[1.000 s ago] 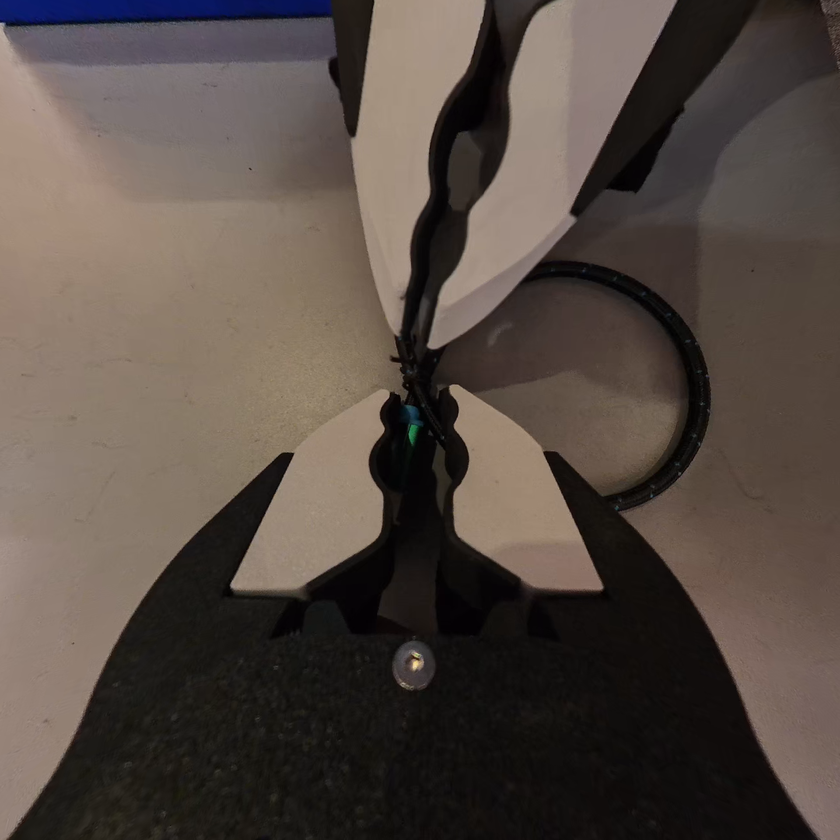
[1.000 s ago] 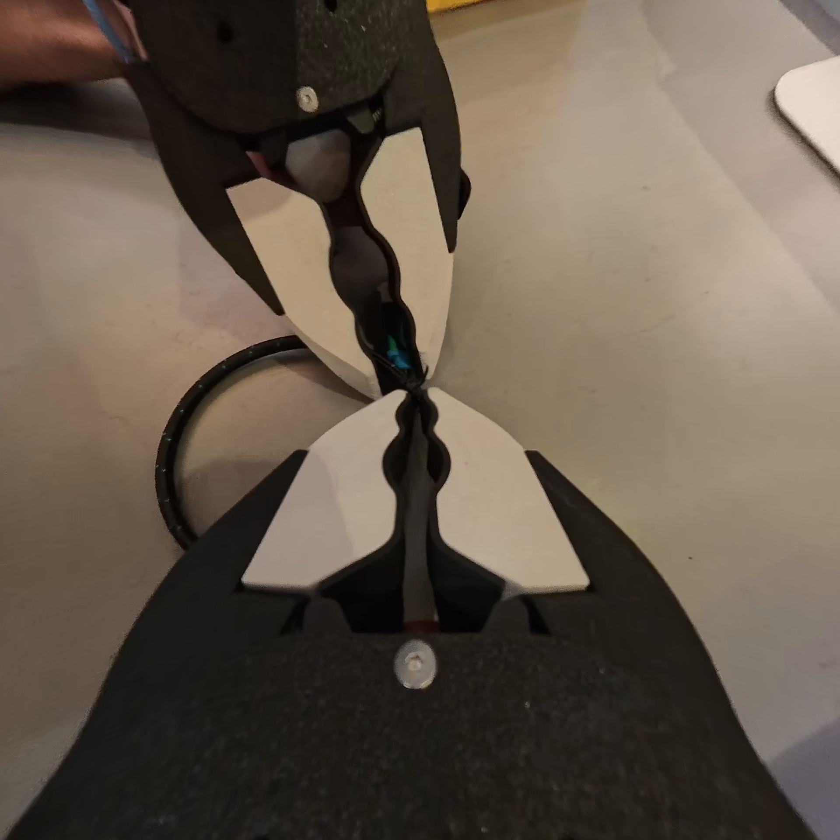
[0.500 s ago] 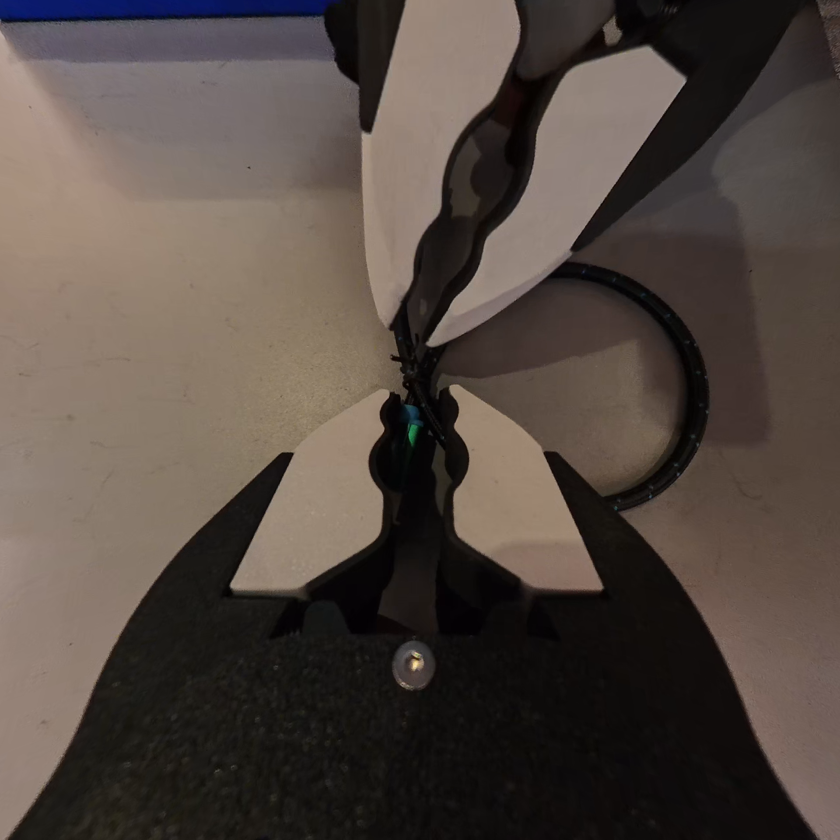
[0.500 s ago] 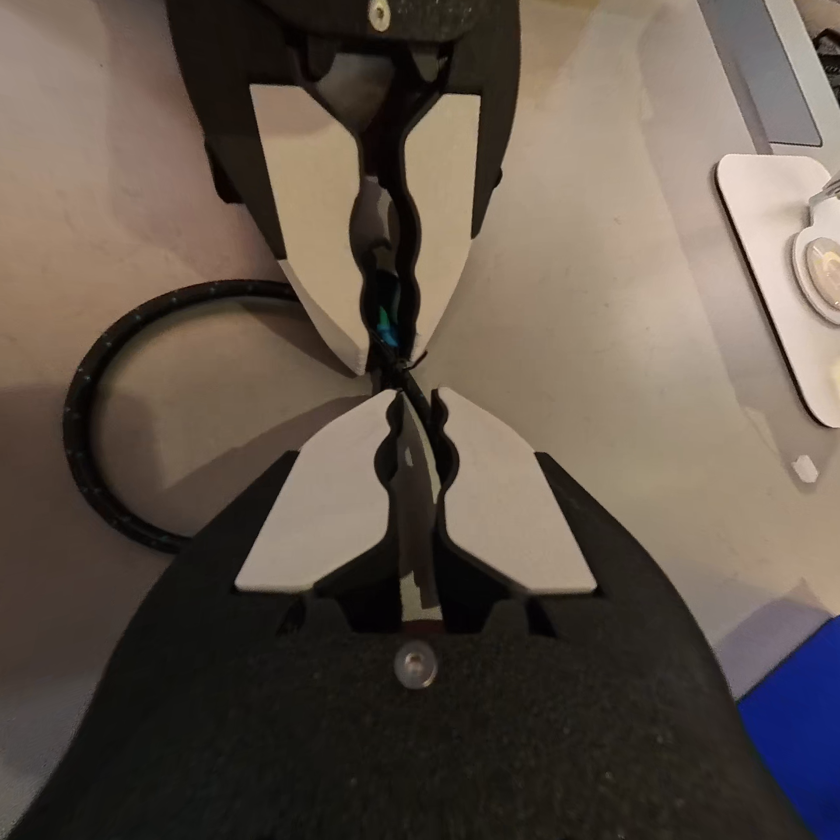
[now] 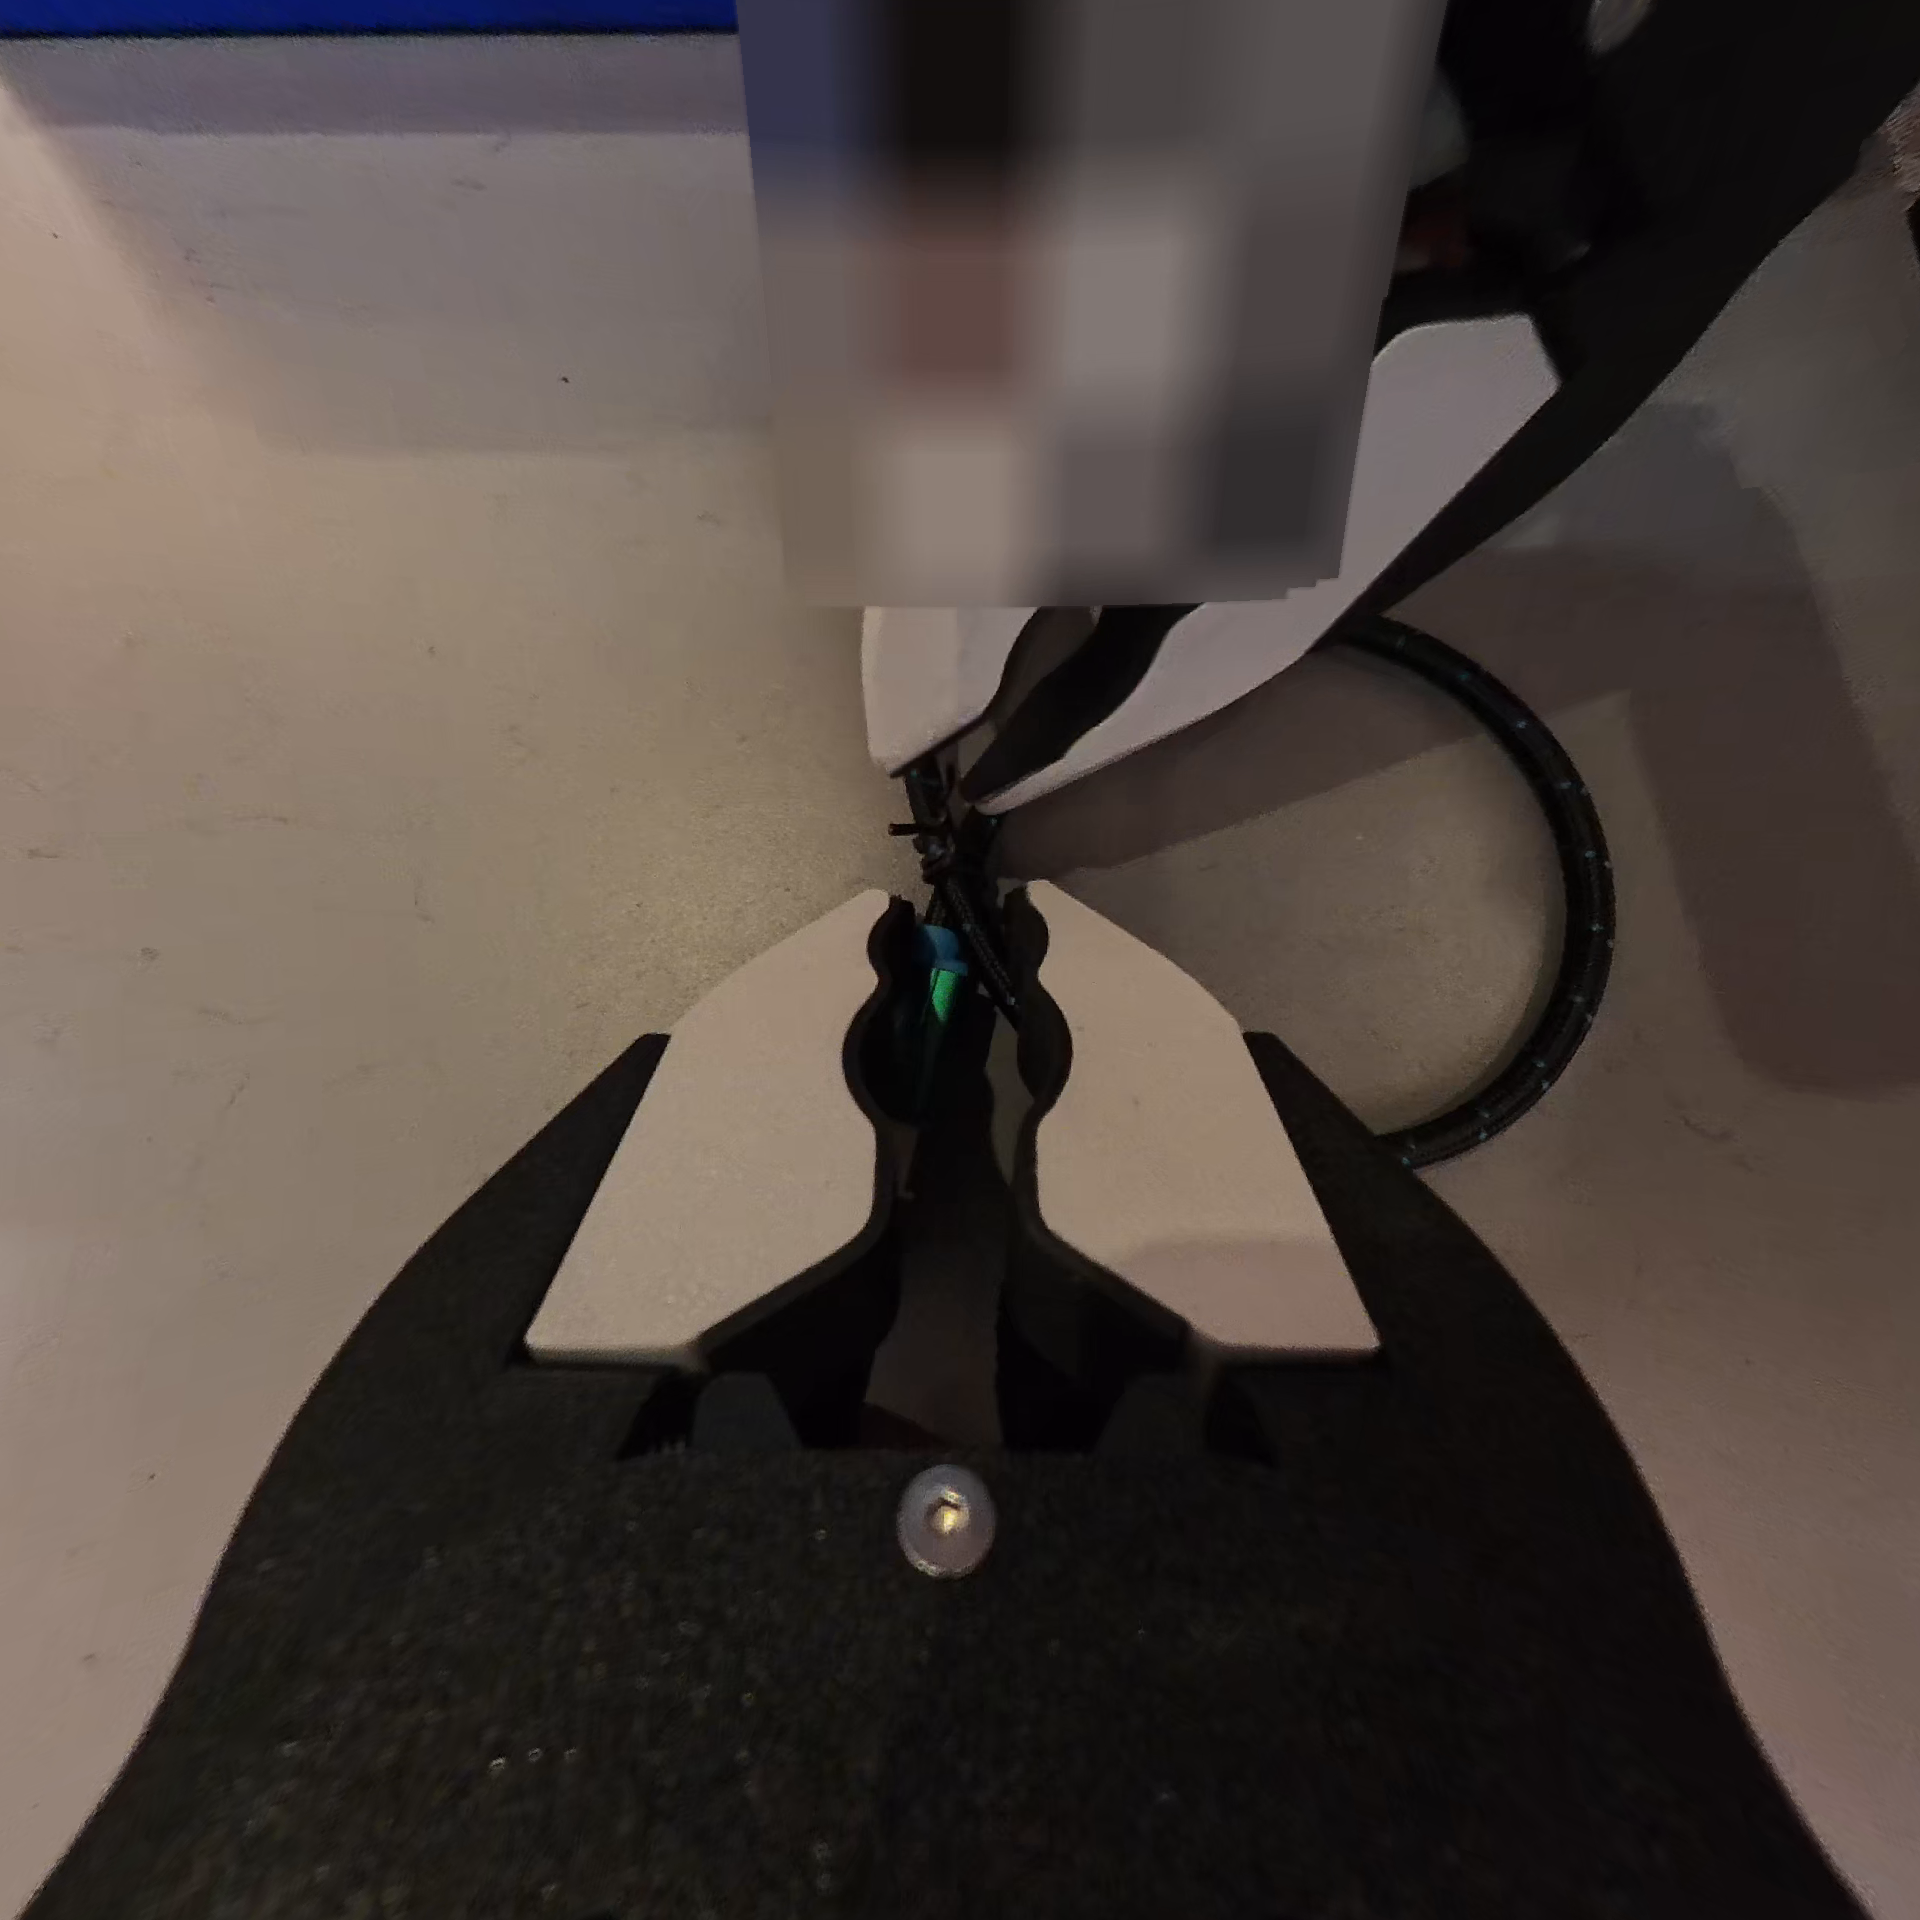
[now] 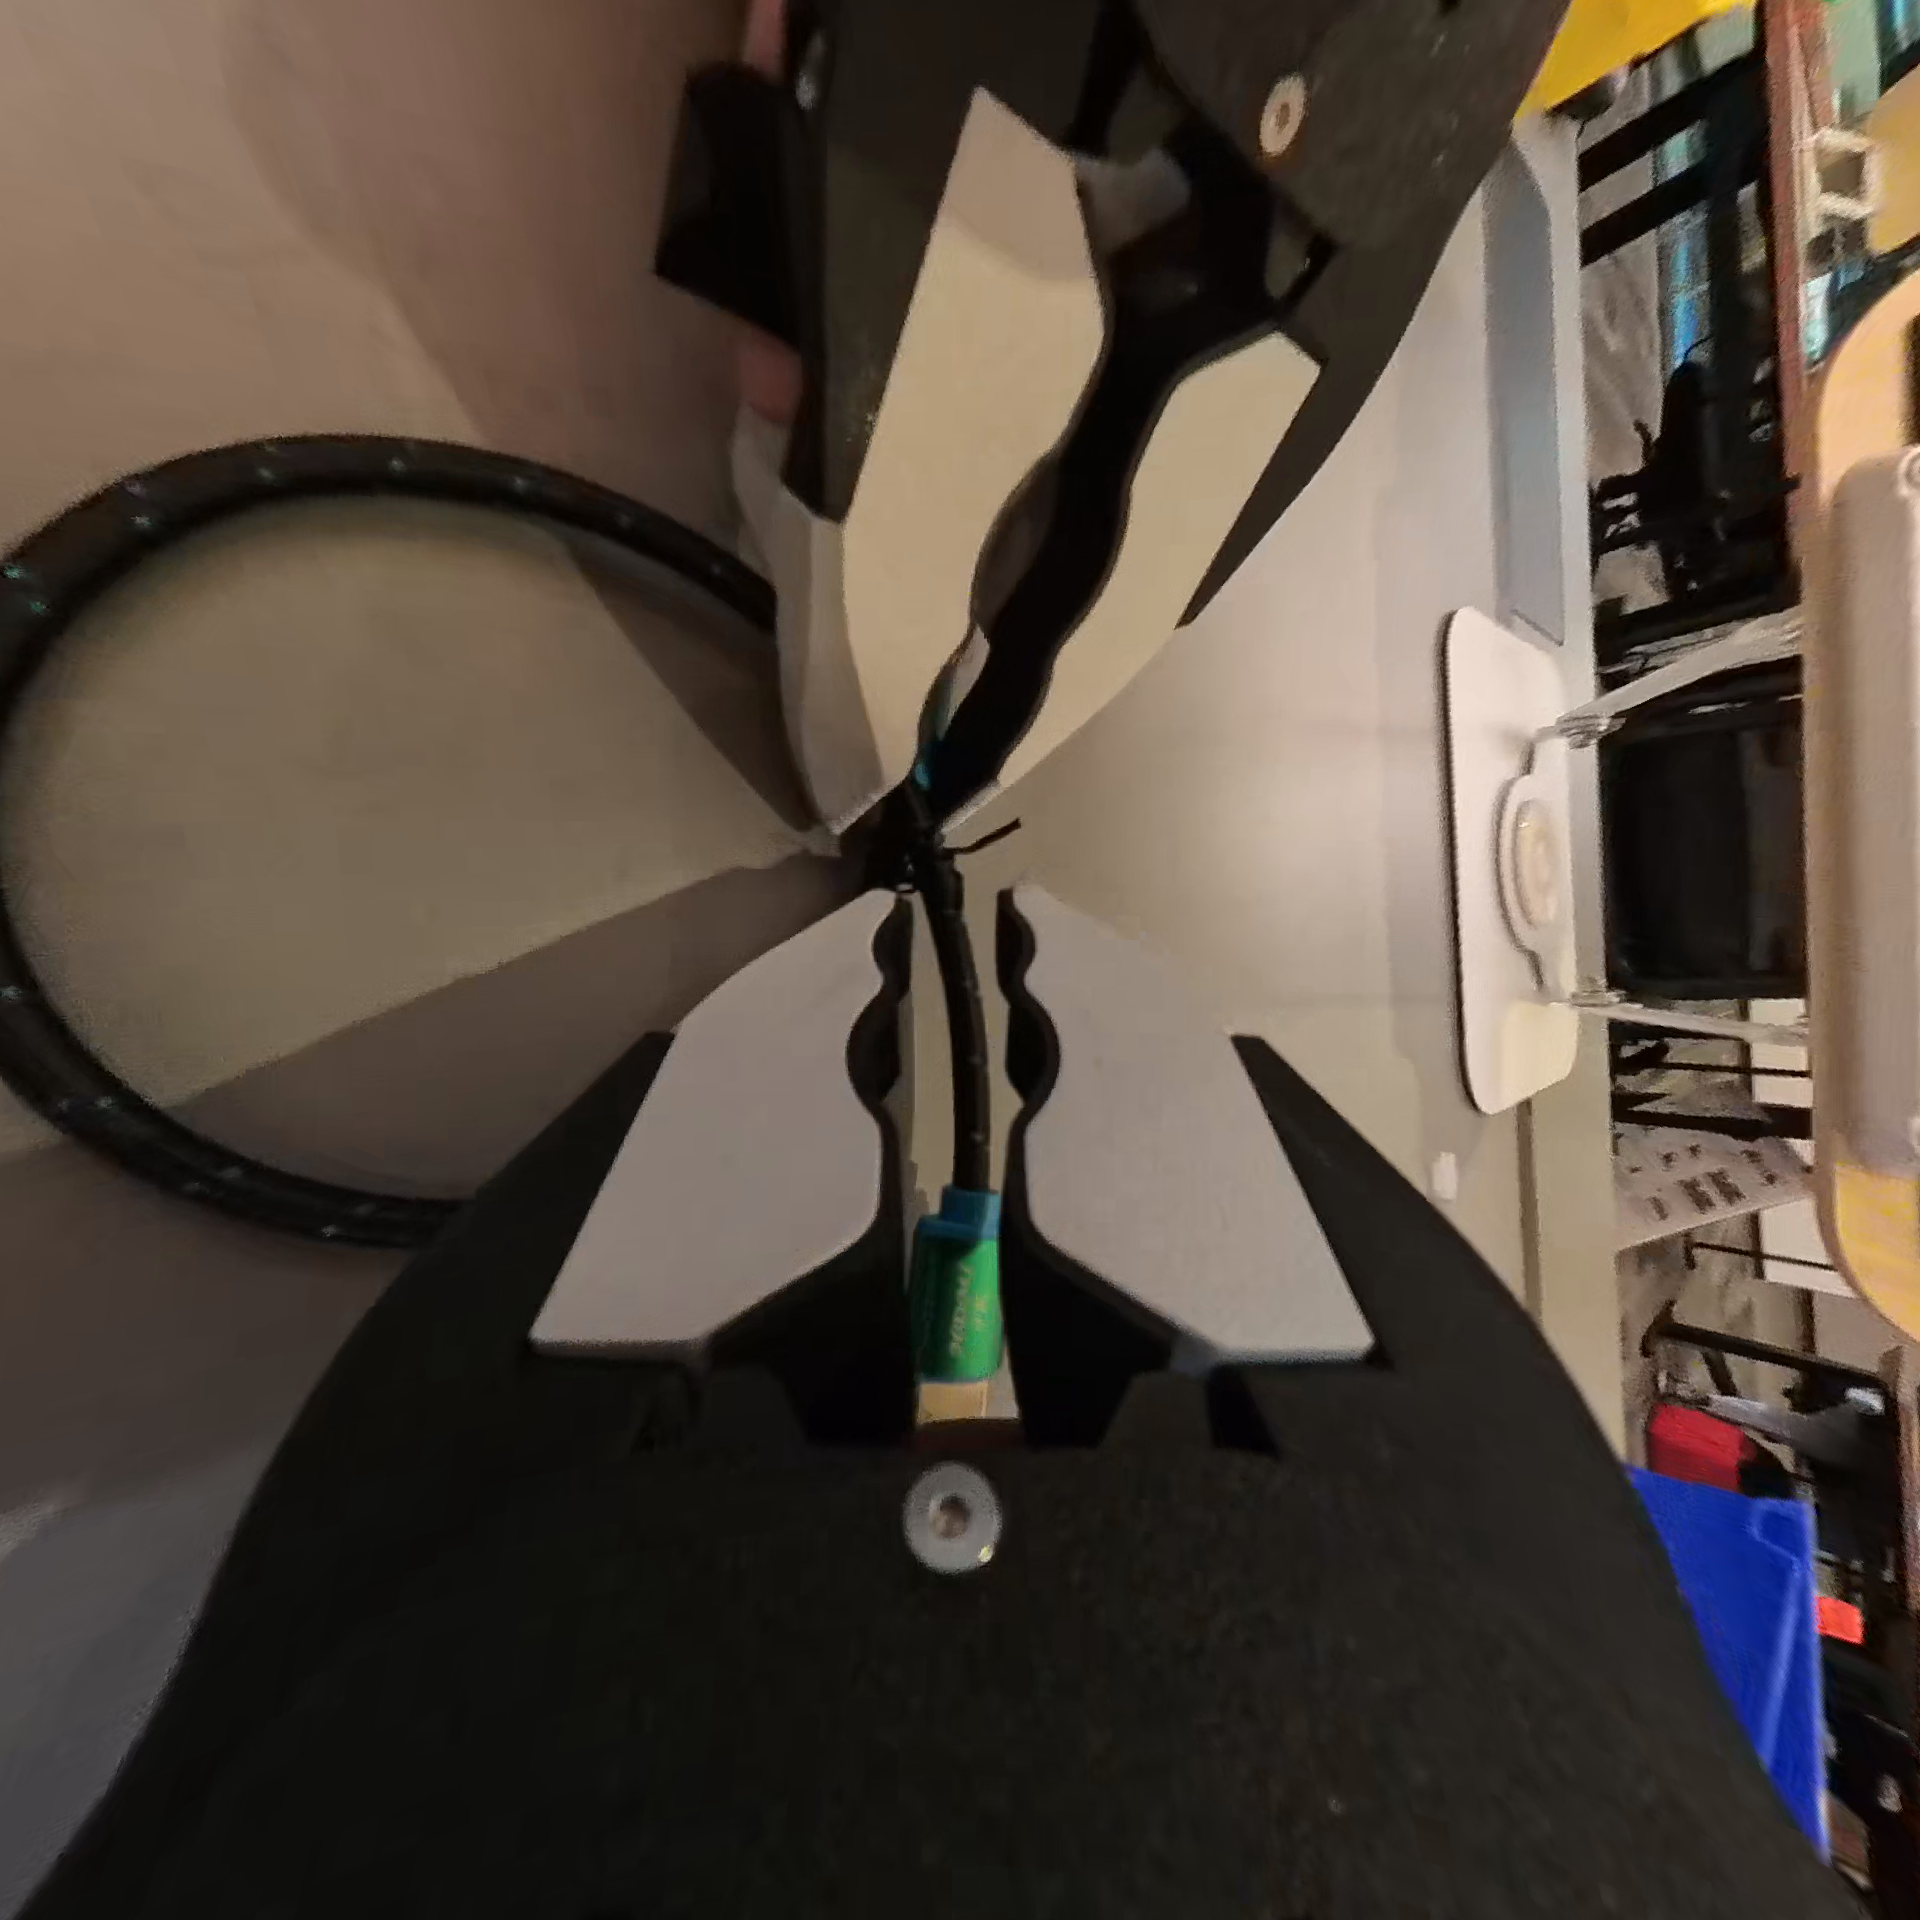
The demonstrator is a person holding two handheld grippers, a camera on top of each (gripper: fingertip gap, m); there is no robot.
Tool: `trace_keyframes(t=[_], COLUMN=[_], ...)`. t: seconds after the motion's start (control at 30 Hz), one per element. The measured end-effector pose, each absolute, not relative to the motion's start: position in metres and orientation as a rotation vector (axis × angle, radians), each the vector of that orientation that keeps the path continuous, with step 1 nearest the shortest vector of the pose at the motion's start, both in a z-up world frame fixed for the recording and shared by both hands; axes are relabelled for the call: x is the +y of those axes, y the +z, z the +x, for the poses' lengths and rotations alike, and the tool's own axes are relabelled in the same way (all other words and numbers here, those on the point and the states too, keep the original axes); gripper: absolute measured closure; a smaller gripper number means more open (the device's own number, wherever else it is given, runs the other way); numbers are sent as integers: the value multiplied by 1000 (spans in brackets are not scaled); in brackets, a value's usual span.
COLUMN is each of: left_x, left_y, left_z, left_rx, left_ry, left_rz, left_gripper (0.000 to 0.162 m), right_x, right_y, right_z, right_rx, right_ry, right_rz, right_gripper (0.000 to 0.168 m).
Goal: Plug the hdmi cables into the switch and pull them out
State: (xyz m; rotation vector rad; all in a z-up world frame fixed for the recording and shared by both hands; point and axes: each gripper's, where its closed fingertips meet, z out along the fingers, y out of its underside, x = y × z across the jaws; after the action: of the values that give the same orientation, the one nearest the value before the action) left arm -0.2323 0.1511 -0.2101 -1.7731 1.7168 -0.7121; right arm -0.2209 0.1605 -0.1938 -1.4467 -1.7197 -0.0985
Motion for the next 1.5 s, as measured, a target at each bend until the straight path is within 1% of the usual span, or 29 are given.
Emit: trace_keyframes(t=[0.03,0.1,0.13,0.27,0.53,0.8,0.87,0.97,1.13,1.5], left_x=[151,151,151,151,149,150,150,150,149,150], left_y=[-210,-210,-210,-210,-210,-210,-210,-210,-210,-210], left_z=[-232,-232,-232,-232,-232,-232,-232,-232,-232,-232], left_rx=[1717,1717,1716,1716,1728,1726,1726,1726,1726,1727], left_ry=[-711,-712,-711,-711,-711,-712,-713,-714,-716,-715], left_rz=[-1772,-1773,-1773,-1774,-1760,-1762,-1763,-1765,-1766,-1764], left_gripper=[143,143,143,143,144,143,144,143,143,143], right_x=[161,160,160,153,151,161,160,157,161,162], right_y=[-195,-195,-192,-192,-184,-188,-187,-180,-181,-190], right_z=[-221,-221,-222,-225,-232,-226,-227,-231,-232,-238], right_rx=[-1715,-1718,-1706,-1702,-1482,-1485,-1507,-1541,-1551,-1577], right_ry=[-93,-78,-70,54,523,362,339,328,296,711], right_rz=[-1457,-1458,-1445,-1499,-1745,-1770,-1744,-1666,-1662,-2016], right_gripper=[156,167,168,168,168,168,160,156,159,158])
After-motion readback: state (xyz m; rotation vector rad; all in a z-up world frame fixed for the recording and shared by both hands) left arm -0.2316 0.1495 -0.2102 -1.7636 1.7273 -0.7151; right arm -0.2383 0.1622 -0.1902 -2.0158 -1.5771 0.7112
